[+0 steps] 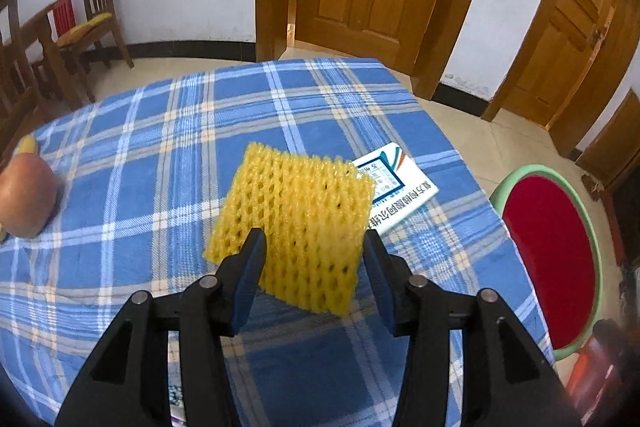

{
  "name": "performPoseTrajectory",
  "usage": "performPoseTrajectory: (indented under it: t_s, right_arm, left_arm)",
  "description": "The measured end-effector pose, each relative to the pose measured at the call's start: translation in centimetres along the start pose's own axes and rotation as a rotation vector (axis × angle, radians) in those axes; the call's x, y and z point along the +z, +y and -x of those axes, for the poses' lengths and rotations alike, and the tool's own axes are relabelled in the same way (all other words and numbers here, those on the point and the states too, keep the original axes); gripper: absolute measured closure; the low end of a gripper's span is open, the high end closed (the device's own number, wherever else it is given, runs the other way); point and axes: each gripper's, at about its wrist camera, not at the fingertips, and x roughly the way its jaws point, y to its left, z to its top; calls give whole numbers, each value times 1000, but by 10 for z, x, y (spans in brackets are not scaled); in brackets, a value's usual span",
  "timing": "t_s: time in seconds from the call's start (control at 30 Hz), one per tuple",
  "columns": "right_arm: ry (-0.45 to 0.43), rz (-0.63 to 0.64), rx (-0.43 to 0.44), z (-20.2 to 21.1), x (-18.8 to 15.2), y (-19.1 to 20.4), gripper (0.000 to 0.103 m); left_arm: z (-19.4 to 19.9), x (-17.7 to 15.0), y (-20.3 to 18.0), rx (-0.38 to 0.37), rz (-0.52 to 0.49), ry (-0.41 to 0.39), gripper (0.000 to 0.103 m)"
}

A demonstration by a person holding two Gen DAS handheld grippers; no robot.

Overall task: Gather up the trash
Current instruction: 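Grasp the second yellow foam fruit net with the left tool, then grasp the blue plastic piece with the right tool while the left tool holds the foam net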

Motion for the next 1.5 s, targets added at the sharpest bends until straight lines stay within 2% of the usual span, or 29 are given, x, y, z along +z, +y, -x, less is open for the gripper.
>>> performPoseTrajectory:
  t_s: [0.1,0.17,0.3,0.4,0.6,0.9,1.1,1.5]
  right_arm:
    - [7,2,3,-2,-1,2,39]
    - [10,4,5,-3,-1,3,39]
    - [14,10,9,-4,-3,7,39]
    - [15,14,11,-3,-4,10,39]
    - [9,24,22,2,-7,16,39]
    - [6,68,58,9,-13,39,39]
    - [12,111,89,13,-24,60,39]
    - [59,219,156,10,-62,117,39]
  left_arm:
    - [-1,-1,-1,-9,-1,-3,55]
    - [-1,-1,-1,-33,6,-4,65]
    - [2,-2,2,-58,15,-8,79]
    - [6,-3,6,-71,26,-7,83]
    - [25,-7,10,-97,37,-35,84]
    - [79,-20,23,-133,50,-95,84]
    - [108,-34,44,-105,85,-117,84]
    - [135,-66,96,-49,166,-131,84]
